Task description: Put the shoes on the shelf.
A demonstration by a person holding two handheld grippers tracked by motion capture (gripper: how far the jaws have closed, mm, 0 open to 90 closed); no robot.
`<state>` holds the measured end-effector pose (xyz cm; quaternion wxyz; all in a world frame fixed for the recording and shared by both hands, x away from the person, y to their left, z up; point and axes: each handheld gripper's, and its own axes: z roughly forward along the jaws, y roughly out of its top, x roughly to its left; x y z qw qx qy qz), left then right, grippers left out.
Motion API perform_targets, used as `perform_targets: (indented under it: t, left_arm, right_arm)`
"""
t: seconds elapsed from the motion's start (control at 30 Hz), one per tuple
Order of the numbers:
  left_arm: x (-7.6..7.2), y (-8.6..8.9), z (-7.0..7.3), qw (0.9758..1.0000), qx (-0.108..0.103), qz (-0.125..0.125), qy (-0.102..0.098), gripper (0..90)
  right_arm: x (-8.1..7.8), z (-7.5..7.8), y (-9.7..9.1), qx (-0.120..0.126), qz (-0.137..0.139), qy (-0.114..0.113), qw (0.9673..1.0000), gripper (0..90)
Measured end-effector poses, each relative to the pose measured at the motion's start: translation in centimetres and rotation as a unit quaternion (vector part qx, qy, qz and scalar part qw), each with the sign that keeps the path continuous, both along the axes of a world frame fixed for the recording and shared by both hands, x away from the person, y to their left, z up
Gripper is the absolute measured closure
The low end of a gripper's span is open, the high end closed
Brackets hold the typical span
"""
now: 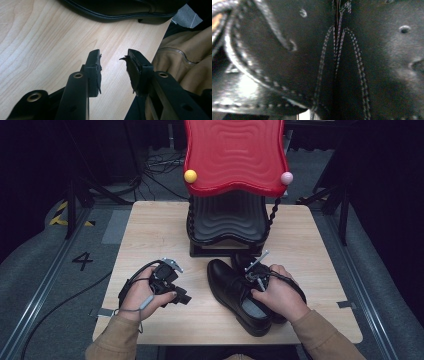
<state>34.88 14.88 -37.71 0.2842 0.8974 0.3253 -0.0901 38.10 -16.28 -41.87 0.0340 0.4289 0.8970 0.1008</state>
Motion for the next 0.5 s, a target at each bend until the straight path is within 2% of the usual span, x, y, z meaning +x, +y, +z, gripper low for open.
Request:
perform_targets:
  t: [0.13, 0.2, 0.3, 0.4, 0.5]
  left_arm:
    - [0.0, 0.0, 0.0, 1.0000, 0.000, 0.000, 0.001, 64.1]
    - [0.0, 0.0, 0.0, 1.0000, 0.001, -0.001, 0.001, 64.1]
    - [0.0, 0.2, 0.1, 1.0000, 0.000, 0.001, -0.002, 64.3]
    - [-0.1, 0.5, 0.2, 1.0000, -0.004, 0.006, -0.002, 64.5]
    - [0.0, 0.7, 0.2, 0.9999, -0.006, 0.009, -0.002, 64.7]
  right_arm:
    - [0.5, 1.0, -0.3, 0.003, -0.005, 0.032, 0.9995, 77.6]
    - [0.8, 1.2, -0.4, -0.004, -0.007, 0.045, 0.9989, 79.2]
    - [1.2, 1.4, -0.2, -0.015, -0.011, 0.049, 0.9986, 80.3]
    - [1.2, 1.7, -0.2, -0.013, -0.013, 0.049, 0.9987, 81.0]
    - [1.0, 2.0, -0.4, -0.007, -0.007, 0.058, 0.9982, 81.3]
